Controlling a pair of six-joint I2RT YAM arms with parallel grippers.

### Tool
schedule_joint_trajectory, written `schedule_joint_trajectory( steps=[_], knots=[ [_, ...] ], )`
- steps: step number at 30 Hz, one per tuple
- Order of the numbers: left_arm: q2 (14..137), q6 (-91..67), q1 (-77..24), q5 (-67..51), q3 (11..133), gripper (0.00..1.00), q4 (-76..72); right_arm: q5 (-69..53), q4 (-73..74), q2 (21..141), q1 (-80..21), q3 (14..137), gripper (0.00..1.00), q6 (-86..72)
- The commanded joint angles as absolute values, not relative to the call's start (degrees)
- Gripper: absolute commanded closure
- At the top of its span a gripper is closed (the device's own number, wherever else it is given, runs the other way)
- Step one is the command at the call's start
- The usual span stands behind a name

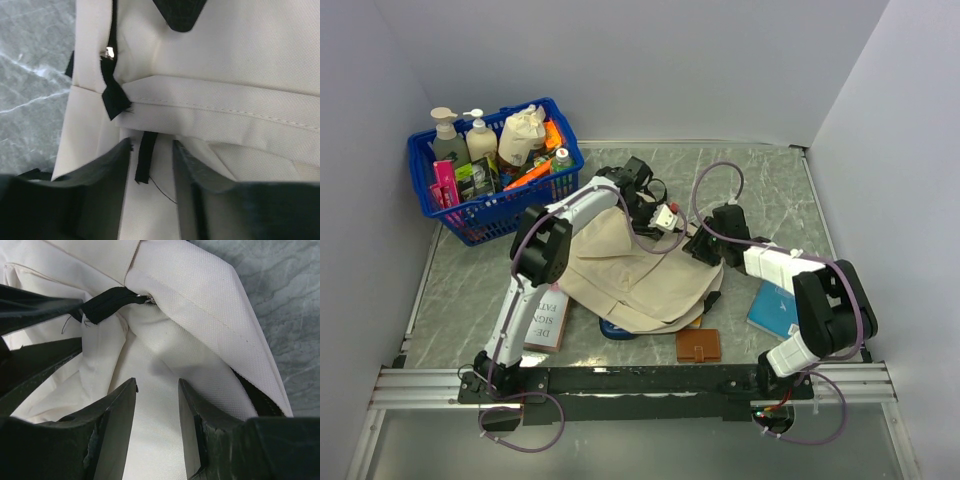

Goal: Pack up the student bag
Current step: Unzip the student bag at the center of the board.

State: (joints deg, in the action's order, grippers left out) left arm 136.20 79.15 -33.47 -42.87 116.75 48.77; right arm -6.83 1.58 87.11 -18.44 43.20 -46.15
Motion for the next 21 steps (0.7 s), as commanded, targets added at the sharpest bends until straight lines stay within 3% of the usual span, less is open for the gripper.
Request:
schedule_joint_trajectory(
  steps=[1,6,10,21],
  knots=[
    [138.2,83.8,-34.3,-44.2,118.9,0.66,53.6,-5.8,3.4,84.3,-18.1,41.0,0.53,-45.2],
    [139.0,84.0,-34.5,-43.7,120.5,0.81,55.7,-5.9,2.7,84.1,-18.0,40.6,0.54,-45.2],
    [137.2,81.0,-34.5,-43.3,119.2,0.99,52.3,-5.9,2.4,84.3,-18.1,40.5,0.55,-45.2],
    [123.5,74.3,-34.5,-43.6,105.5,0.99,43.2,-6.3,1.8,86.7,-18.1,44.3,0.55,-45.7]
  ],
)
